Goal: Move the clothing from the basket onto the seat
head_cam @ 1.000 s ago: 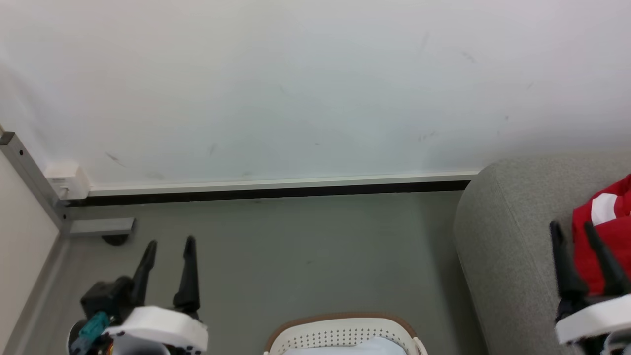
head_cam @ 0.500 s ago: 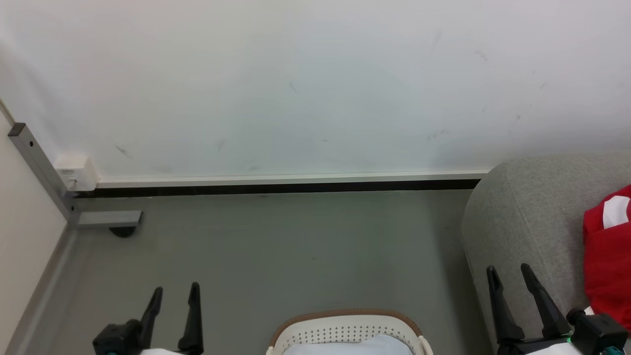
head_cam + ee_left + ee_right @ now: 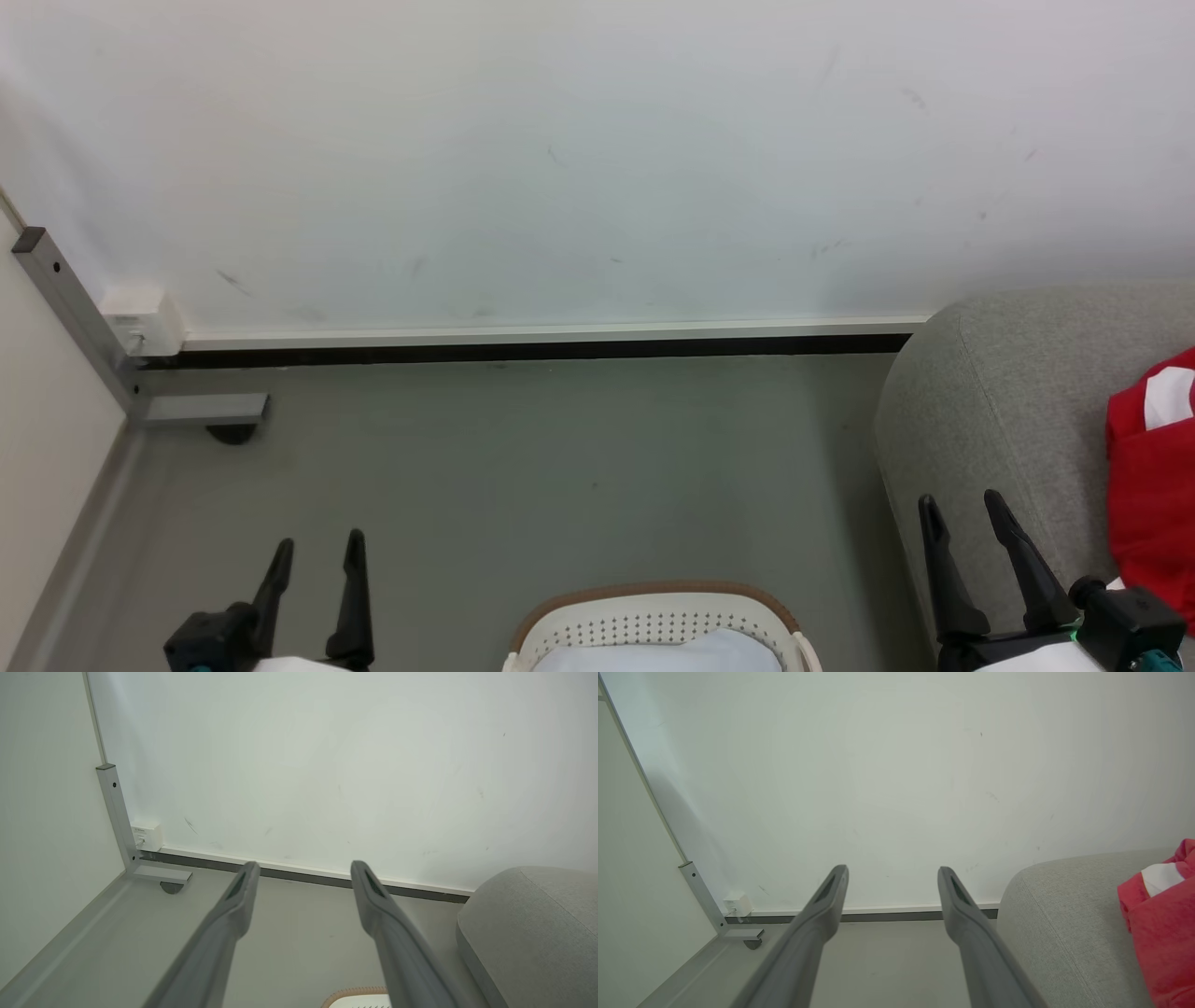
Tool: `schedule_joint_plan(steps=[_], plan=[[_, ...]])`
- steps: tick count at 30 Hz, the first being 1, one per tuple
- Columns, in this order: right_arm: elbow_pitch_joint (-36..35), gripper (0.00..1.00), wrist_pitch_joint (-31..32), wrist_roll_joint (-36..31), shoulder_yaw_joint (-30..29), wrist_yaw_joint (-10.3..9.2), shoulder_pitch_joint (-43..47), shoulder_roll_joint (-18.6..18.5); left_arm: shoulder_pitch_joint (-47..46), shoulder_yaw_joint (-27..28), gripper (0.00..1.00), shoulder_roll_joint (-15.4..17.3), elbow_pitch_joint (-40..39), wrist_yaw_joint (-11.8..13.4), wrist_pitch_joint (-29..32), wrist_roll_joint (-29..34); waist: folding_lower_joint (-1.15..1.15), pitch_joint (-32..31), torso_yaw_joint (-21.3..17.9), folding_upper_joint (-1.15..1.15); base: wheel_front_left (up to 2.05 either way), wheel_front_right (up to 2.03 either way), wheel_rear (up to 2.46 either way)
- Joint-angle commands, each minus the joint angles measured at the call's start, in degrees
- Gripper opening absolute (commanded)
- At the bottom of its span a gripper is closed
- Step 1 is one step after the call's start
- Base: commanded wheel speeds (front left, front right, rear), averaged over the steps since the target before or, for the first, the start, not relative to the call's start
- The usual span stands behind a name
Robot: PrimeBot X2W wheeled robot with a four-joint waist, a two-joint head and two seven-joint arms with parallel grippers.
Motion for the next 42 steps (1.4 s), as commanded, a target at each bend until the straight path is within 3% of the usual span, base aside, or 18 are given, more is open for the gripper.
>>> schedule_joint_plan(steps=[1, 5, 6, 10, 42], plan=[[-0.11, 1.00, -0.17, -0.37, -0.11, -0.13, -0.55, -0.25, -0.32, 0.59, 1.00, -0.15, -0.23, -0.30, -0.02, 0.55, 0.00, 0.01, 0.03, 0.00, 0.00, 0.00, 0.00], [0.41, 1.00, -0.18, -0.03, 0.47, -0.13, -0.43, -0.27, -0.30, 1.22, 1.00, -0.44, -0.13, -1.12, -0.02, 0.75, 0.00, -0.03, 0.07, 0.00, 0.00, 0.00, 0.00], [0.49, 0.00, -0.18, 0.08, 0.59, -0.13, -0.44, -0.28, -0.30, 1.36, 0.00, -0.47, -0.04, -1.32, -0.01, 0.75, 0.00, -0.07, 0.09, 0.00, 0.00, 0.00, 0.00], [1.46, 0.00, 0.42, 0.89, 0.44, 0.00, 0.88, 0.42, 0.40, 1.48, 0.00, -1.02, 1.51, -1.29, 0.50, -0.61, 0.00, -0.02, 0.11, 0.00, 0.00, 0.00, 0.00], [0.77, 0.00, 8.48, 27.42, -5.52, -0.03, -0.33, 1.33, -0.93, 3.27, 0.00, -0.87, -0.82, -2.73, 8.63, -31.74, 0.00, 0.76, 1.00, 0.00, 0.00, 0.00, 0.00]])
